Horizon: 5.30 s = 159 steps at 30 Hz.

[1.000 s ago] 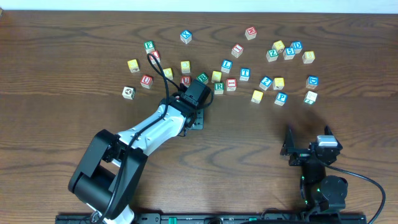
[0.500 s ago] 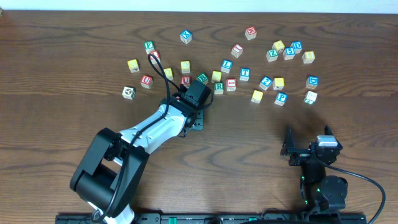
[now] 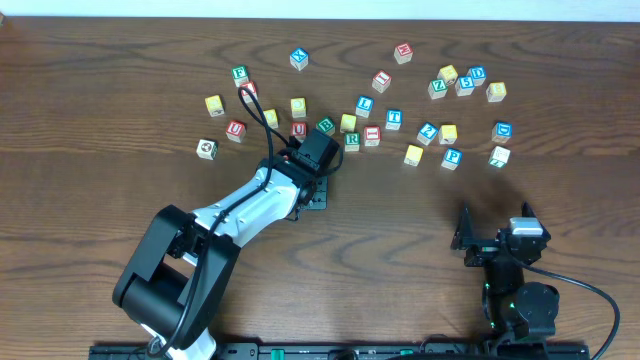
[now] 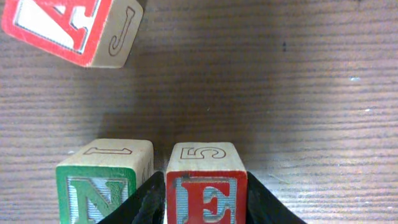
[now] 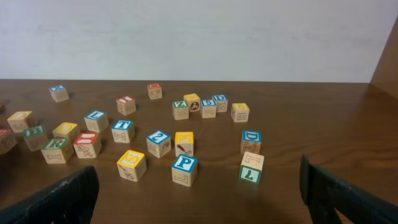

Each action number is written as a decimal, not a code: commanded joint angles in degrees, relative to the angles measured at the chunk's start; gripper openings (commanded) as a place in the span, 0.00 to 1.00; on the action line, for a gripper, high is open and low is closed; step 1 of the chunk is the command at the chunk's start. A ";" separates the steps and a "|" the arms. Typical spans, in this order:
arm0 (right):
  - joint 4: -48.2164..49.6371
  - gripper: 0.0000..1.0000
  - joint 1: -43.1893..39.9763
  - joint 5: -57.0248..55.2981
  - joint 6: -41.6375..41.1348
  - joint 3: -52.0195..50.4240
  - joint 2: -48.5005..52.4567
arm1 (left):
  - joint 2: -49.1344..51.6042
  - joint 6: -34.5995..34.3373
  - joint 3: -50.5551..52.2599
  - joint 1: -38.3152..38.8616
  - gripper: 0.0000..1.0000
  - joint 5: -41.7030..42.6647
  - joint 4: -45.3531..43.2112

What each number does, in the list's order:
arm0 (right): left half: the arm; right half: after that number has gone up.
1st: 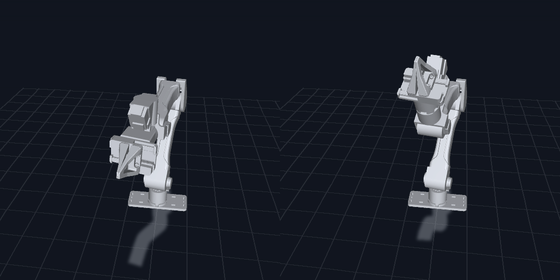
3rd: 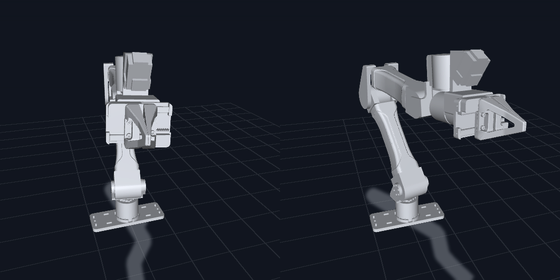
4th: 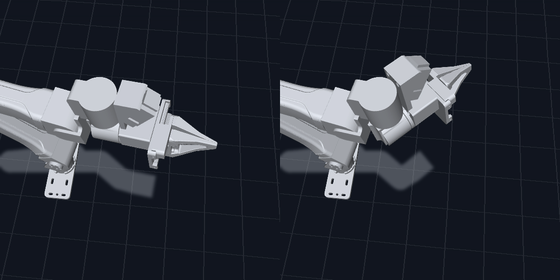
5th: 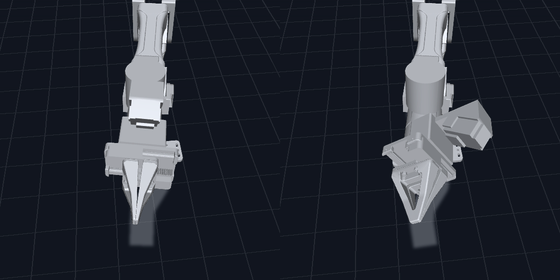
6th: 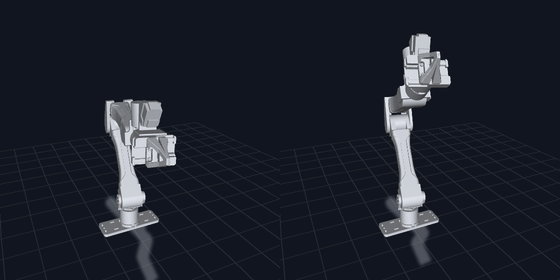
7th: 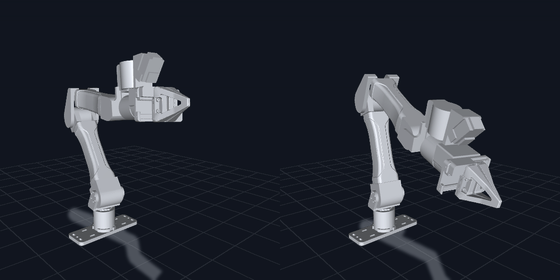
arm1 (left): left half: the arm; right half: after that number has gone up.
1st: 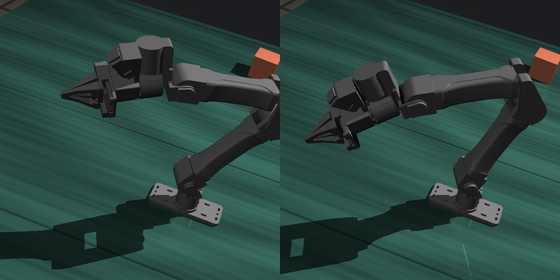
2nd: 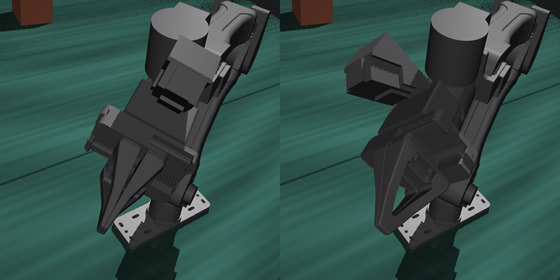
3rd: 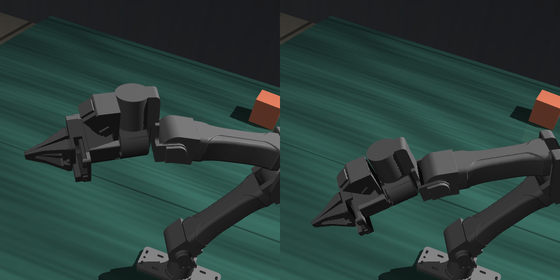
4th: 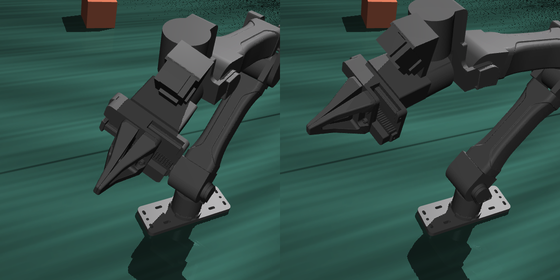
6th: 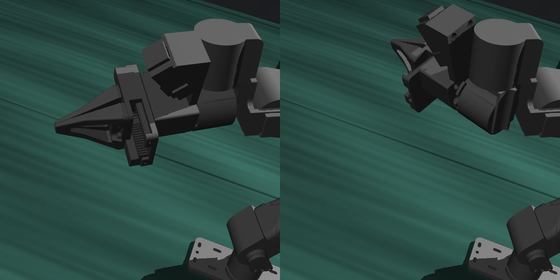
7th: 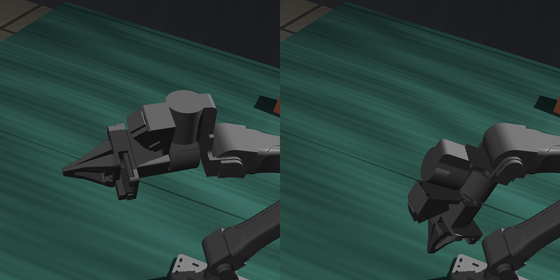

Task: Spell out NEURIPS
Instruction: 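Lower the red E block onto the table right of the N block, then open the left gripper and raise it away from the E block, then move the left gripper forward over the red U block, then lower the left gripper and close it on the red U block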

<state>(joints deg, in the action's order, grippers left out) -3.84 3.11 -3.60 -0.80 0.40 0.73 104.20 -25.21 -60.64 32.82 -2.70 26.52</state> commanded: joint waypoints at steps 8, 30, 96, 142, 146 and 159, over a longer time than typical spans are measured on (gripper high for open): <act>-0.22 0.99 -0.42 0.13 0.46 -0.09 -0.24 | 0.59 1.18 -2.23 -0.13 0.38 0.57 1.29; -0.22 0.99 -0.42 0.13 0.46 -0.09 -0.24 | 0.20 2.29 -4.76 -0.13 0.38 0.50 3.65; -0.22 0.99 -0.42 0.13 0.46 -0.09 -0.24 | 23.67 41.51 -51.34 -27.56 0.75 6.36 35.32; -0.22 0.99 -0.42 0.13 0.46 -0.09 -0.24 | 24.30 42.12 -40.72 -27.56 0.71 6.36 23.39; -0.22 0.99 -0.42 0.13 0.46 -0.09 -0.24 | 24.30 42.12 -40.72 -27.56 0.71 6.36 23.26; -0.22 0.99 -0.42 0.13 0.46 -0.09 -0.24 | 24.30 42.12 -39.43 -27.56 0.66 6.38 22.14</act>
<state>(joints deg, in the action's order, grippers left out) -3.84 3.11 -3.60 -0.80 0.40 0.73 127.85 16.56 -101.43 5.34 3.11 48.93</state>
